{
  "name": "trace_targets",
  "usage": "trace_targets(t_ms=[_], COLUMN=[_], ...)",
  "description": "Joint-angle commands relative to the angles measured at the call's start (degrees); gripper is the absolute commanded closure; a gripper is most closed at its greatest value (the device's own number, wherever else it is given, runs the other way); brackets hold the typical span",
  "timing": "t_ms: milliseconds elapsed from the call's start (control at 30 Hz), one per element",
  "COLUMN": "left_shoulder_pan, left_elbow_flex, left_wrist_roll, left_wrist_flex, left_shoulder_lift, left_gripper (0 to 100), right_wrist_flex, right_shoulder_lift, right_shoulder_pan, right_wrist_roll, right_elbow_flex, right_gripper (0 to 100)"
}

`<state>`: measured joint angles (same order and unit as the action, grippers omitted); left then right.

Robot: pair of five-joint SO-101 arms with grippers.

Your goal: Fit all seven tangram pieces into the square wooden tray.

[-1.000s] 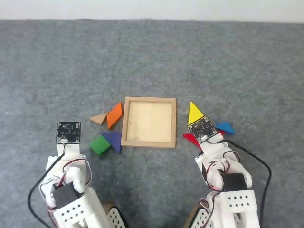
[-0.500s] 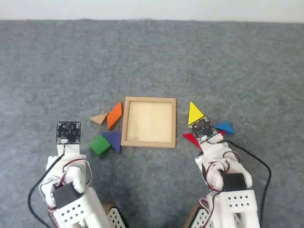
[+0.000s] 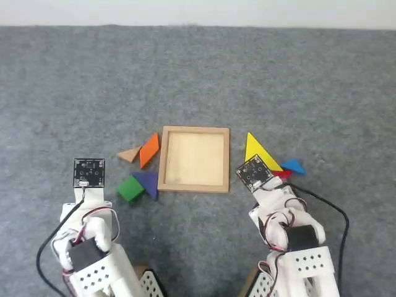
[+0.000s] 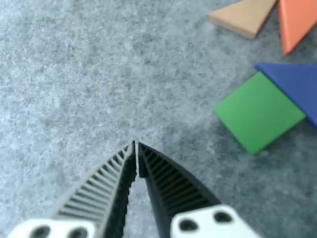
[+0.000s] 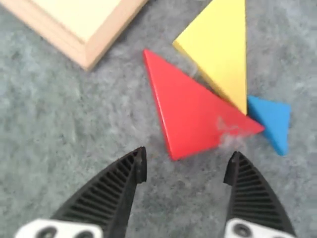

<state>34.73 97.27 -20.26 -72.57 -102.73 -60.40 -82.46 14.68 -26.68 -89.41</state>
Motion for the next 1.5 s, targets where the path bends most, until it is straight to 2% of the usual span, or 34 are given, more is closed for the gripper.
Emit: trace_targets(t_ms=[0,67,433,667,833,933,1033,1467], left_shoulder_pan=[0.3,0.3,0.2,0.2,0.2,0.2,0.2,0.2], left_elbow_flex=[-0.7,-0.7,-0.7,-0.7,-0.7,-0.7,-0.7,-0.7], left_wrist_roll=[-0.3,-0.3,-0.3,-0.3,-0.3,-0.3,-0.3,-0.3], left_wrist_flex=[-0.1,-0.1,-0.1,-0.1,-0.1,-0.1,-0.1,-0.1], left_shoulder_lift=[-0.6,-0.6,-0.6,-0.6,-0.6,-0.6,-0.6,-0.6], left_gripper=[99,99,99,99,99,99,99,99], right_wrist_flex=[2.0,1.6,1.7,8.0,20.1,26.4,28.6,31.0], right_shoulder_lift=[-0.8,-0.8,2.1,24.5,45.1,52.5,54.0,54.1], right_shoulder_pan=[4.3,6.0,5.0,3.3,-2.6,-6.9,-9.2,-9.1], right_wrist_roll=[-0.5,-0.3,-0.3,3.4,5.7,6.5,7.8,8.1], right_elbow_flex=[1.5,1.9,8.4,22.1,27.6,27.8,27.9,25.8], right_gripper=[73.1,73.1,73.0,73.0,73.1,73.1,73.1,73.1])
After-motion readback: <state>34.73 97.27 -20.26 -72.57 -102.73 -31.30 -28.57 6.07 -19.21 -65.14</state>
